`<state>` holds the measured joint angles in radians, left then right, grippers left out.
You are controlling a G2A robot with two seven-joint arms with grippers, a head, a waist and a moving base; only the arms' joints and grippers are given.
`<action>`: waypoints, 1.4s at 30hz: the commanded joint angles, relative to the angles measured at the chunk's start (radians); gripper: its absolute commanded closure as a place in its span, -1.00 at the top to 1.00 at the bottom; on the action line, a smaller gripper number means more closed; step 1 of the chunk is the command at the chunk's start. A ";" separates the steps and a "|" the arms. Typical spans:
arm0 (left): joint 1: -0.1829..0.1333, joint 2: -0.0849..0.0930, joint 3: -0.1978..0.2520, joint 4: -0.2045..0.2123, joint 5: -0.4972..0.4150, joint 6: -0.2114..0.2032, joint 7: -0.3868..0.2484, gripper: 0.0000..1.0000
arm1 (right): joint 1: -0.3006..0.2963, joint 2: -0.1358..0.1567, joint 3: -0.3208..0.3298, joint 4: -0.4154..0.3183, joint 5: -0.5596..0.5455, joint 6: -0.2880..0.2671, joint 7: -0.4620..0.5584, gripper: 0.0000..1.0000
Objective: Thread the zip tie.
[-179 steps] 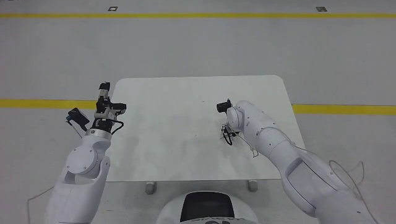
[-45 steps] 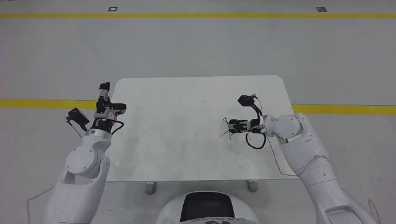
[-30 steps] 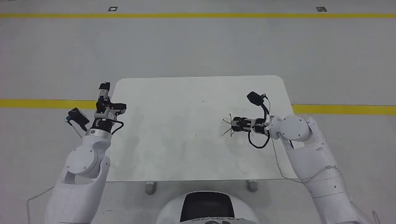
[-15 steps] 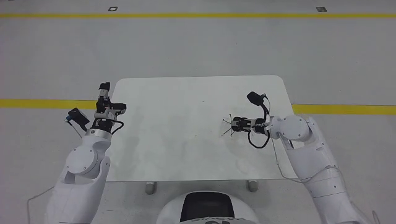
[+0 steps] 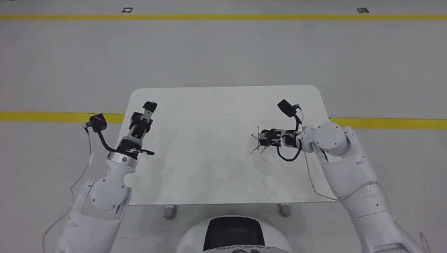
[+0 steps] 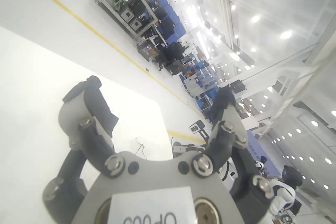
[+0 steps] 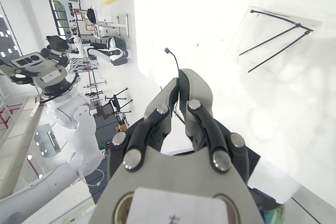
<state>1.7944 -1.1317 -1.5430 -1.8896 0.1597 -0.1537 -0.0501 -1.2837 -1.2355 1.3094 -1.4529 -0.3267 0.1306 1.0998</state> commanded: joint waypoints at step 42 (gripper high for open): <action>-0.352 -0.018 0.486 0.100 1.026 -0.143 -0.237 1.00 | 0.144 0.015 0.038 0.268 0.154 0.209 0.000 -1.00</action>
<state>1.4711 -1.1459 -1.0886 -1.8013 1.1540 -0.3034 -0.2749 -1.1455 -1.2220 1.3443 -1.1968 -0.1765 0.3400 1.0958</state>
